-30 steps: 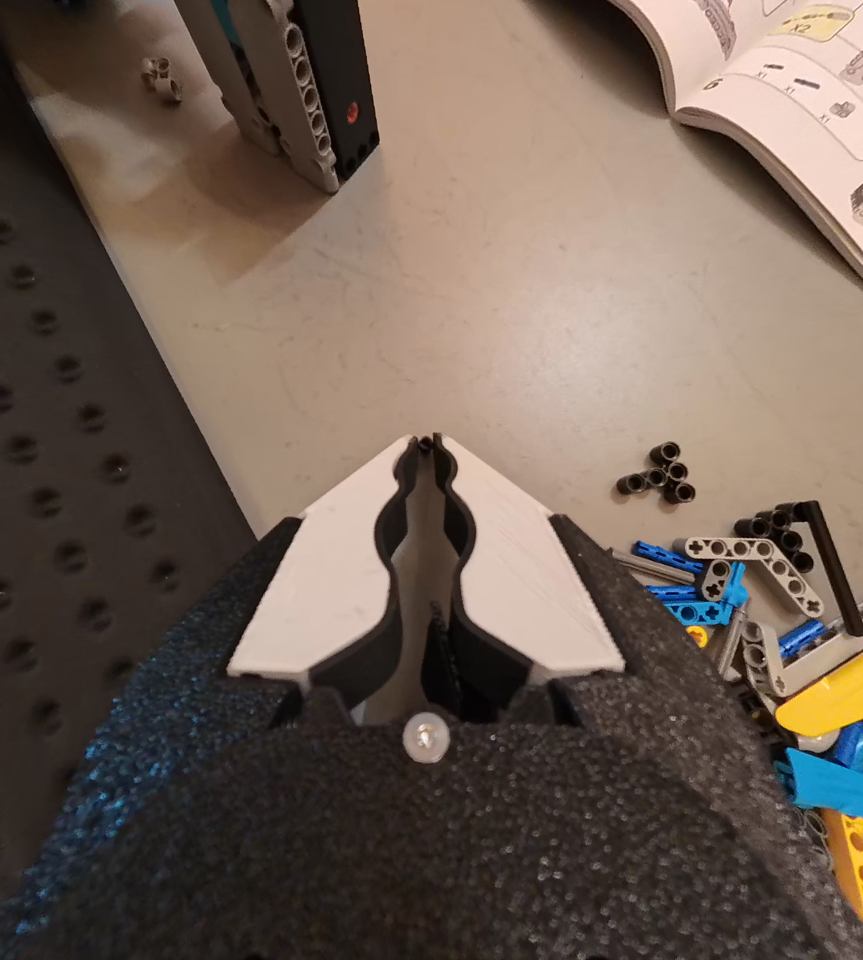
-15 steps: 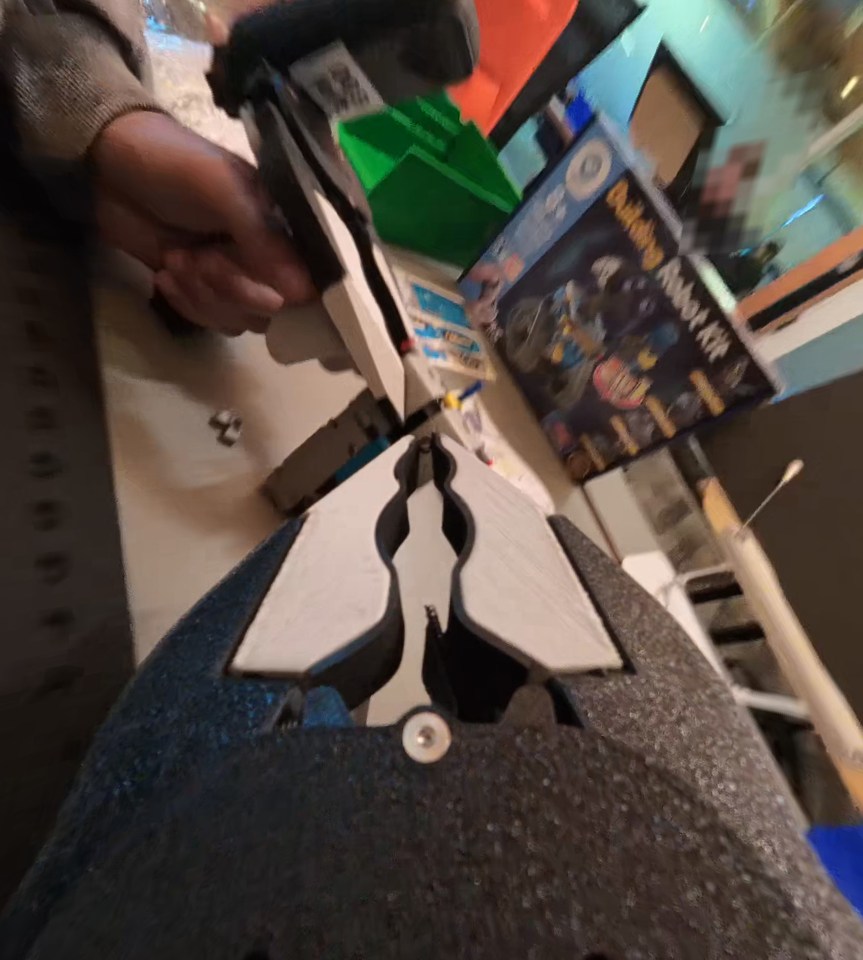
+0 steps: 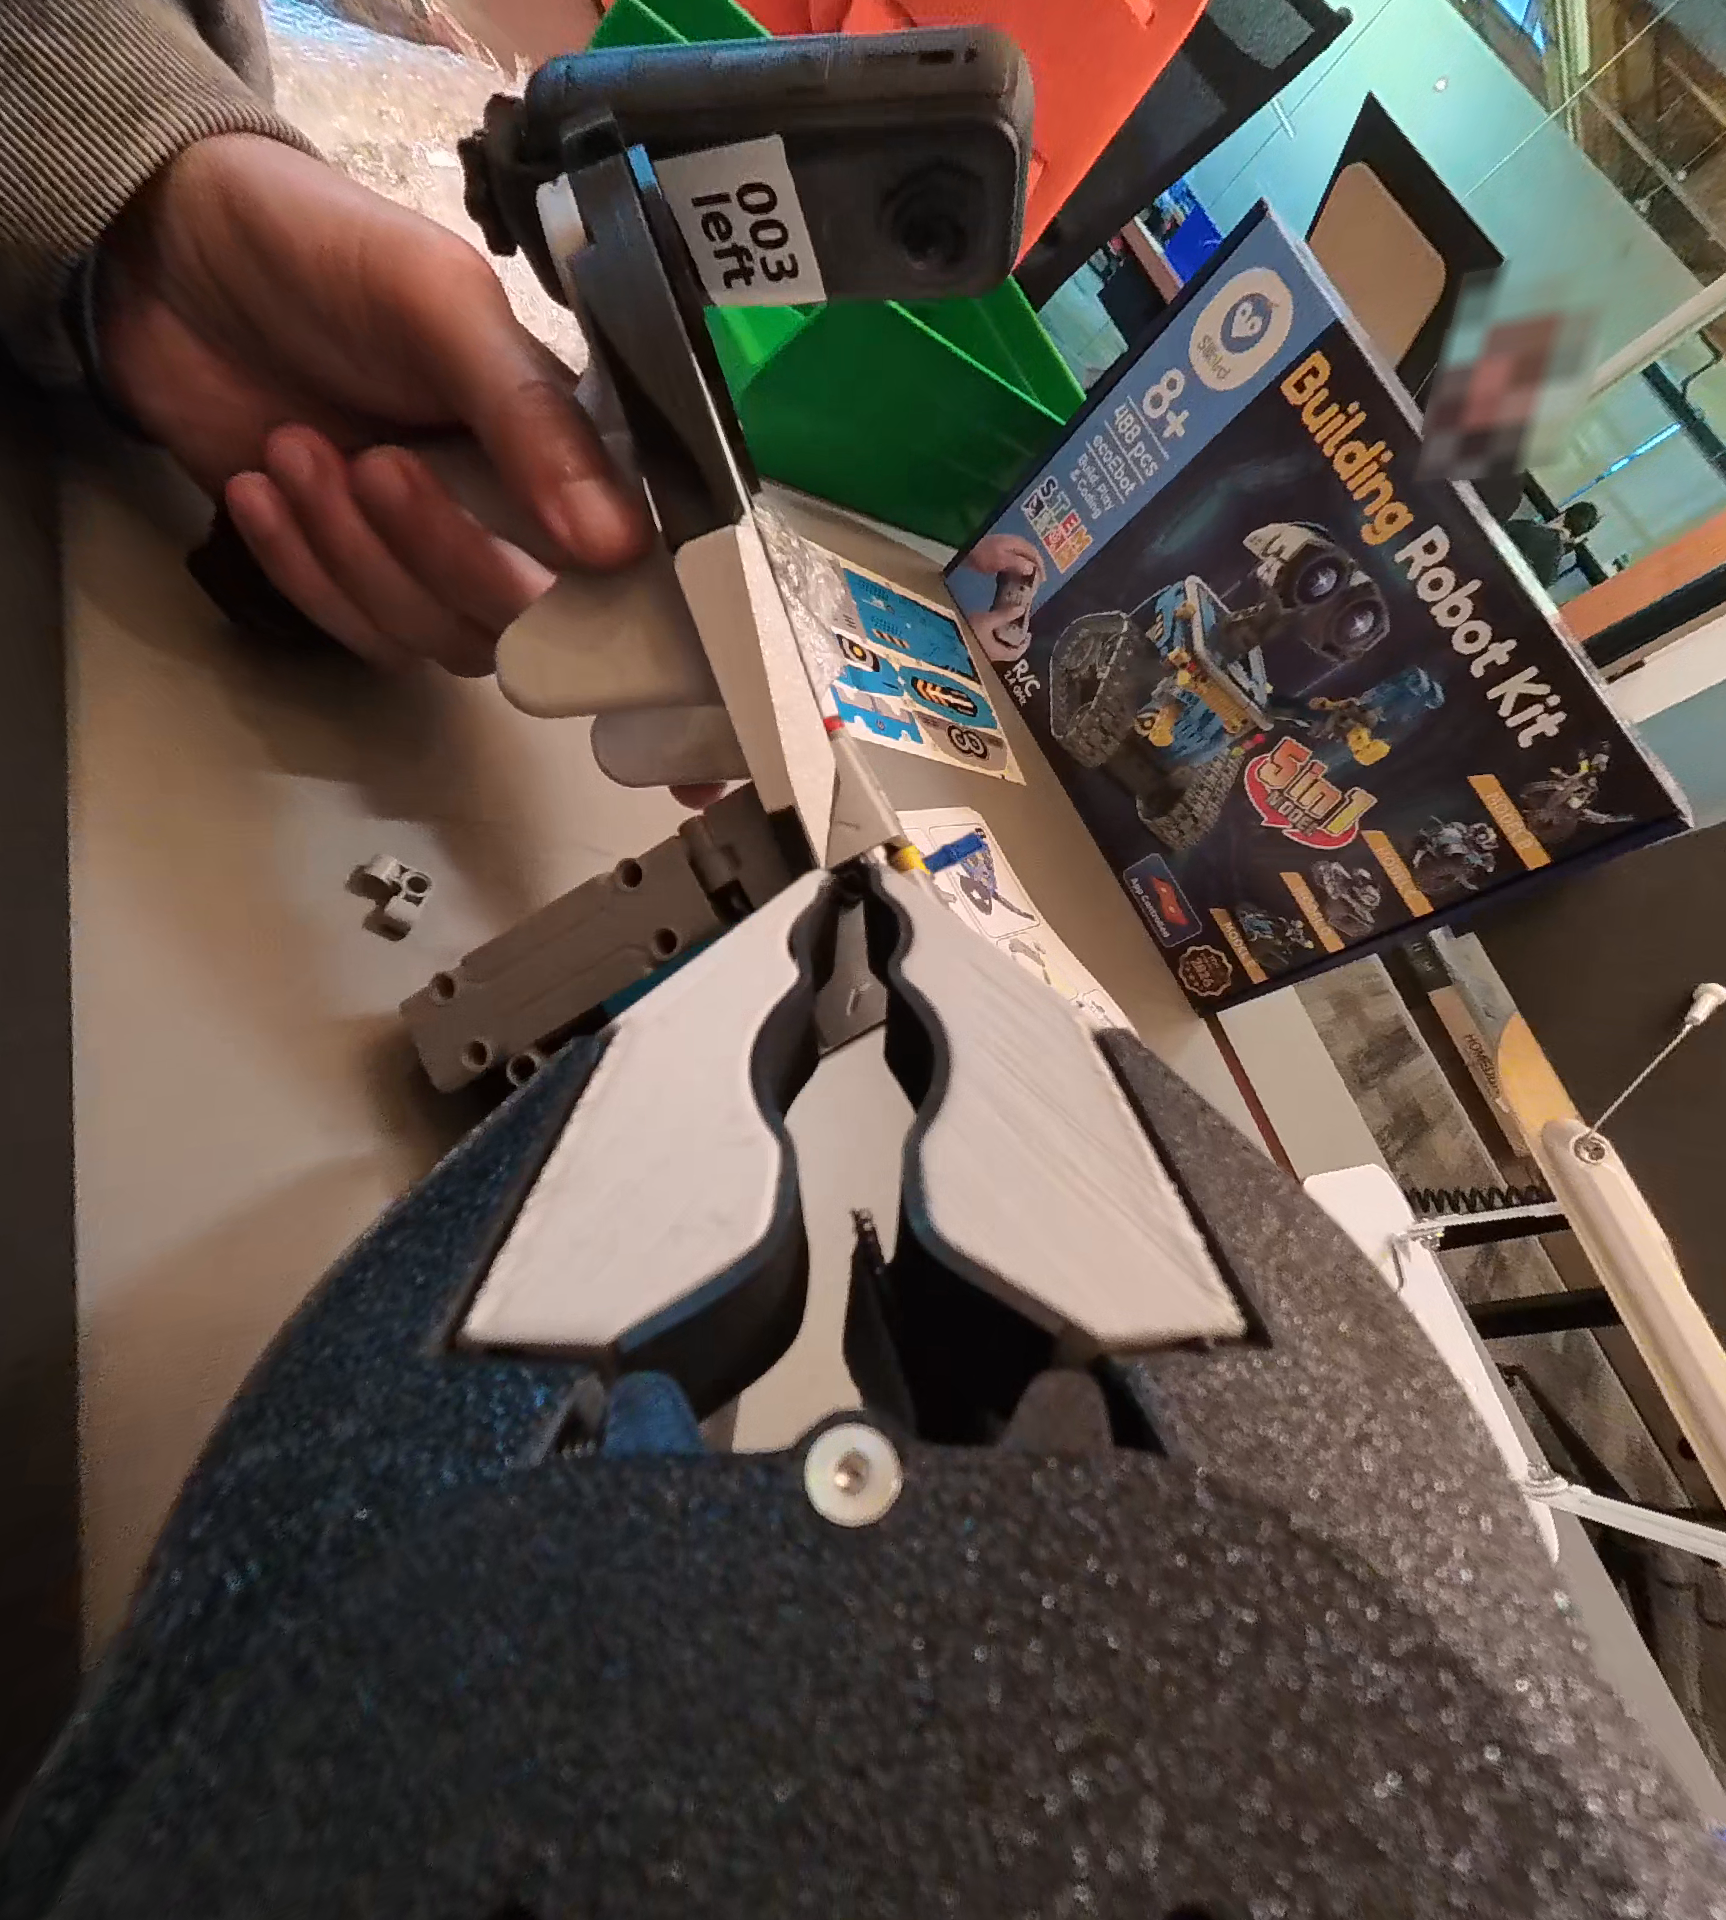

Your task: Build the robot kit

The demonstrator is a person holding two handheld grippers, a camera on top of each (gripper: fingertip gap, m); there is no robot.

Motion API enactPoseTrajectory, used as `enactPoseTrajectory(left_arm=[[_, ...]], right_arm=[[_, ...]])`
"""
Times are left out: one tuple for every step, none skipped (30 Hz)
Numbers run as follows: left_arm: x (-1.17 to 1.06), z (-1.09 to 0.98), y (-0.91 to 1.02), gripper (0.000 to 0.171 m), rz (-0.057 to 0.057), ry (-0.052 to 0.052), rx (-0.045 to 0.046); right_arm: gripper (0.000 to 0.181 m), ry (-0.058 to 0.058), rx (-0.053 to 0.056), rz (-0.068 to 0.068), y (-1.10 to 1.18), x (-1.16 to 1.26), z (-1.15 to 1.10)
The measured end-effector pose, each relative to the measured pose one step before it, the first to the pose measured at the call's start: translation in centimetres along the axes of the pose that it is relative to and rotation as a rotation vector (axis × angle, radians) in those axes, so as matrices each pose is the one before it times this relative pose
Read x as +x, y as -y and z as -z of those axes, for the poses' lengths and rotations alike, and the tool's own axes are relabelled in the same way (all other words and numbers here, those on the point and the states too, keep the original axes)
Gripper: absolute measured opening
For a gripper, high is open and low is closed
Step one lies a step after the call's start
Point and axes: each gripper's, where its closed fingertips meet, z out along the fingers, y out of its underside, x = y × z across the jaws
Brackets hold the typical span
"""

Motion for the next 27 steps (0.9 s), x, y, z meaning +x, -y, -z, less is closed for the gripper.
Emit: enactPoseTrajectory(left_arm=[[0.023, 0.022, -0.039, 0.031, -0.0026, -0.0035, -0.00520], [0.108, 0.013, -0.130, 0.031, -0.0064, -0.0088, -0.01110], [0.134, -0.005, -0.238, 0.032, -0.0062, -0.0103, -0.01847], [0.073, -0.015, -0.236, 0.032, -0.0001, -0.0071, -0.01820], [-0.016, -0.009, -0.160, 0.033, 0.0057, -0.0015, -0.01046], [-0.065, -0.034, -0.173, 0.033, 0.0064, 0.0021, -0.01017], [-0.046, -0.022, -0.106, 0.033, 0.0071, -0.0012, -0.00466], [-0.032, -0.004, -0.004, 0.033, 0.0131, -0.0030, 0.00118], [-0.034, -0.018, -0.052, 0.033, 0.0108, -0.0035, -0.00358], [-0.074, 0.028, -0.046, 0.033, 0.0054, -0.0018, -0.00516], [-0.115, 0.051, 0.003, 0.033, 0.0063, -0.0005, -0.00095], [-0.148, 0.037, 0.064, 0.033, 0.0101, 0.0014, 0.00350], [-0.169, 0.060, 0.081, 0.033, 0.0099, 0.0029, 0.00510], [-0.041, 0.059, 0.074, 0.033, 0.0067, -0.0036, 0.00436], [0.138, 0.024, 0.054, 0.033, 0.0011, -0.0098, 0.00195], [0.199, -0.005, 0.019, 0.032, -0.0009, -0.0093, -0.00063], [0.158, -0.035, -0.002, 0.032, -0.0032, -0.0037, -0.00091], [-0.020, -0.035, -0.019, 0.032, -0.0054, 0.0082, -0.00103], [-0.164, 0.045, 0.027, 0.032, -0.0016, 0.0097, 0.00154], [0.177, 0.067, 0.010, 0.032, 0.0017, -0.0156, 0.00006], [0.062, -0.025, -0.065, 0.032, -0.0013, -0.0014, -0.00391], [0.055, -0.033, -0.045, 0.032, -0.0139, 0.0033, -0.00148], [0.087, -0.015, -0.024, 0.032, -0.0109, 0.0026, -0.00087], [0.095, -0.010, -0.028, 0.033, -0.0078, -0.0009, -0.00239], [0.065, 0.001, -0.036, 0.033, -0.0056, -0.0007, -0.00268], [0.031, -0.003, -0.007, 0.033, -0.0029, -0.0006, -0.00092], [0.023, -0.006, -0.003, 0.034, -0.0018, 0.0003, 0.00124]], right_arm=[[0.003, -0.0004, 0.0019, -0.0012, -0.012, 0.043, -0.017], [0.003, 0.0029, 0.0020, 0.0015, 0.047, -0.015, 0.005], [0.003, 0.0068, 0.0042, -0.0007, 0.092, -0.075, 0.005], [0.003, -0.0002, 0.0021, -0.0017, 0.027, 0.044, -0.020], [0.003, 0.0018, -0.0002, -0.0038, -0.080, 0.050, -0.055], [0.003, 0.0084, -0.0025, -0.0103, -0.129, -0.032, -0.077], [0.003, 0.0083, 0.0007, -0.0092, -0.100, -0.044, -0.045], [0.003, 0.0033, 0.0012, -0.0047, -0.054, 0.006, -0.004], [0.003, 0.0015, -0.0040, -0.0005, -0.088, 0.002, 0.021], [0.003, 0.0004, -0.0060, 0.0003, -0.105, -0.002, -0.004], [0.003, -0.0015, -0.0088, 0.0004, -0.142, 0.018, -0.007], [0.003, -0.0042, -0.0109, 0.0010, -0.189, 0.048, -0.020], [0.003, -0.0085, -0.0152, 0.0011, -0.247, 0.114, -0.030], [0.003, -0.0040, -0.0058, -0.0011, -0.064, 0.054, -0.007], [0.003, 0.0058, 0.0071, -0.0056, 0.217, -0.104, 0.025], [0.003, 0.0150, 0.0206, -0.0066, 0.507, -0.274, 0.042], [0.003, 0.0238, 0.0263, -0.0057, 0.598, -0.440, -0.022], [0.003, 0.0054, -0.0002, -0.0039, 0.108, -0.126, -0.147], [0.003, -0.0075, -0.0164, 0.0060, -0.248, 0.127, -0.130], [0.003, -0.0114, -0.0183, 0.0054, -0.345, 0.197, -0.079], [0.003, 0.0037, -0.0042, 0.0056, -0.169, -0.107, -0.068], [0.003, -0.0027, 0.0008, -0.0006, -0.024, -0.043, 0.025], [0.003, 0.0002, -0.0001, 0.0011, 0.016, -0.028, 0.047], [0.003, 0.0000, 0.0003, 0.0033, 0.028, 0.007, 0.062], [0.003, -0.0027, -0.0034, 0.0019, -0.063, 0.063, 0.036], [0.003, 0.0008, -0.0006, -0.0014, -0.016, -0.003, 0.019], [0.003, -0.0020, -0.0023, -0.0008, -0.002, 0.022, 0.012]])
